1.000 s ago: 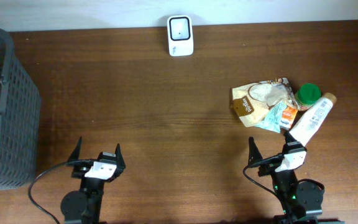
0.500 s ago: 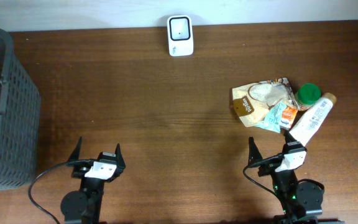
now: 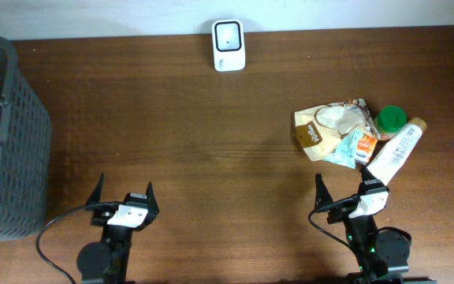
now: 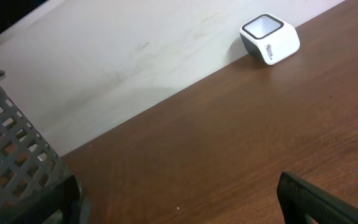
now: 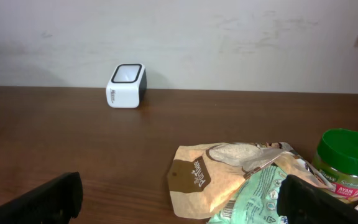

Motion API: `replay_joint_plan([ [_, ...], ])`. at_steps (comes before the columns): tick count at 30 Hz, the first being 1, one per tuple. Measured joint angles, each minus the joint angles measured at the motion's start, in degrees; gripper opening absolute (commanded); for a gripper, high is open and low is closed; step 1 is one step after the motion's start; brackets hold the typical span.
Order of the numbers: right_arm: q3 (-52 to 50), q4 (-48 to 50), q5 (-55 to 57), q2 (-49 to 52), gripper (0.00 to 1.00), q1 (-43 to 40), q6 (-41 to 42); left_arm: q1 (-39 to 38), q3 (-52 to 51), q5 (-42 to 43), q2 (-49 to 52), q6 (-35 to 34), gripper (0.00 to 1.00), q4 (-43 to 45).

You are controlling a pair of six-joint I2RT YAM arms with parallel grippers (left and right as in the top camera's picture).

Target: Scan the item barcode

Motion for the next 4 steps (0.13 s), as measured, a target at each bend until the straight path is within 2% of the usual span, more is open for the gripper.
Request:
replay_joint_plan([
  [4, 0.0, 0.0, 0.0, 0.0, 0.98, 0.0, 0.0, 0.0, 0.0, 0.0, 0.0, 0.0, 0.99, 0.0],
])
